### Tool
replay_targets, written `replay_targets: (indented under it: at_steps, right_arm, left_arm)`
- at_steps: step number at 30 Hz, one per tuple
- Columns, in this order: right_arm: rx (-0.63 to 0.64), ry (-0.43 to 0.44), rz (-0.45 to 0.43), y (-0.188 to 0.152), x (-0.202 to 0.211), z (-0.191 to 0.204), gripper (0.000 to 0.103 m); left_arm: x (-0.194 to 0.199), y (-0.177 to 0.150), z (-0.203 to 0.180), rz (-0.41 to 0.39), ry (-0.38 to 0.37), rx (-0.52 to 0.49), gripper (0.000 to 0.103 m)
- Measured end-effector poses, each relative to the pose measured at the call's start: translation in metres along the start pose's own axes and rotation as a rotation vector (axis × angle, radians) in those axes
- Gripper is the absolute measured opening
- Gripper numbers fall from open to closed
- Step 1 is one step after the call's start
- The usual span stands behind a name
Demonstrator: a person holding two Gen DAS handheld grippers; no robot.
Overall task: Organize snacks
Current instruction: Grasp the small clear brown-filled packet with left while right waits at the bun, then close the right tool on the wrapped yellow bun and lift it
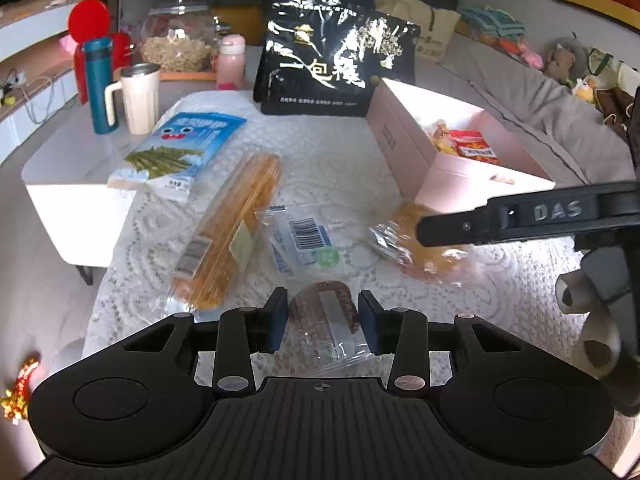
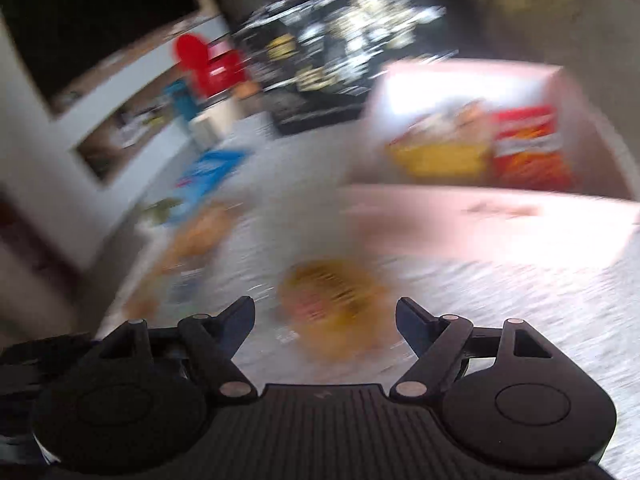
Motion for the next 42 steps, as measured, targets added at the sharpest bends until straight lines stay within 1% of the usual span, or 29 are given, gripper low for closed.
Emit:
replay_targets:
  at_steps: [2, 3, 4, 6, 8, 9, 13, 17, 18, 20, 21, 22, 24, 26, 29, 33, 35, 38, 40, 42]
  right_arm:
    - [0.033, 0.031, 0.0, 0.002, 0.004, 0.013, 0.079]
    - [0.058, 0.031, -0.015, 0.005, 0.008, 0.018, 0.079]
    - [0.084, 0.015, -0.035, 0.007, 0.012, 0.021, 0.079]
    - [0.151, -0.064, -0.081, 0.013, 0.015, 0.025, 0.079]
    - [0.19, -0.125, -0.093, 0.018, 0.012, 0.024, 0.079]
    - [0.202, -0.139, -0.082, 0.02, 0.008, 0.023, 0.079]
    - [0.25, -0.148, -0.021, 0.019, -0.017, 0.029, 0.079]
    - [0.242, -0.16, 0.062, 0.015, -0.043, 0.029, 0.079]
    - [0.238, -0.162, 0.08, 0.012, -0.047, 0.027, 0.076]
    - [0.243, -0.165, 0.082, 0.007, -0.046, 0.025, 0.066]
    - [0.25, -0.167, 0.082, 0.004, -0.041, 0.024, 0.059]
    - [0.255, -0.161, 0.082, 0.0, -0.035, 0.023, 0.056]
    - [0.263, -0.148, 0.08, -0.007, -0.019, 0.019, 0.054]
    - [0.279, -0.151, 0.072, -0.016, -0.003, 0.014, 0.053]
    - [0.299, -0.196, 0.051, -0.026, 0.021, 0.001, 0.053]
    - [0.265, -0.25, 0.031, -0.033, 0.045, -0.026, 0.053]
    - [0.25, -0.279, 0.013, -0.033, 0.054, -0.039, 0.053]
    - [0.214, -0.317, -0.022, -0.03, 0.067, -0.058, 0.053]
    - [0.189, -0.319, -0.047, -0.025, 0.075, -0.067, 0.053]
    - [0.17, -0.315, -0.083, -0.015, 0.084, -0.071, 0.053]
  left_arm:
    - [0.001, -0.003, 0.001, 0.004, -0.006, 0.007, 0.043]
    - [0.001, -0.004, 0.002, 0.006, -0.009, 0.01, 0.043]
    - [0.0, -0.005, 0.002, 0.009, -0.013, 0.015, 0.043]
    - [0.0, -0.007, 0.004, 0.013, -0.021, 0.027, 0.043]
    - [0.0, -0.007, 0.004, 0.012, -0.024, 0.033, 0.043]
    - [0.0, -0.007, 0.004, 0.011, -0.026, 0.034, 0.043]
    - [0.001, -0.007, 0.004, 0.011, -0.025, 0.033, 0.043]
    - [0.003, -0.008, 0.004, 0.013, -0.03, 0.037, 0.043]
    - [0.004, -0.009, 0.004, 0.012, -0.031, 0.038, 0.043]
    - [0.005, -0.009, 0.003, 0.012, -0.034, 0.038, 0.043]
    - [0.005, -0.009, 0.002, 0.012, -0.037, 0.037, 0.043]
    - [0.005, -0.009, 0.0, 0.013, -0.041, 0.034, 0.043]
    - [0.005, -0.008, -0.005, 0.014, -0.051, 0.024, 0.043]
    - [0.005, -0.008, -0.012, 0.014, -0.066, 0.011, 0.043]
    - [0.002, -0.006, -0.029, 0.014, -0.103, -0.011, 0.043]
    - [-0.004, 0.001, -0.062, 0.012, -0.167, -0.07, 0.043]
    - [-0.009, 0.006, -0.079, 0.01, -0.191, -0.103, 0.043]
    - [-0.018, 0.015, -0.098, 0.005, -0.203, -0.139, 0.043]
    - [-0.02, 0.027, -0.108, -0.017, -0.215, -0.155, 0.043]
    - [-0.017, 0.046, -0.118, -0.056, -0.214, -0.178, 0.043]
Point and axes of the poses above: each gripper's, at about its wrist camera, not at the fingertips, and x roughly against the way its jaws point, z to its left, y to its top, the point moved 6 cm from there along -x, roughly the way its jaws point, and after that the axes turned 2 degrees about -x, right-handed, at the moved point
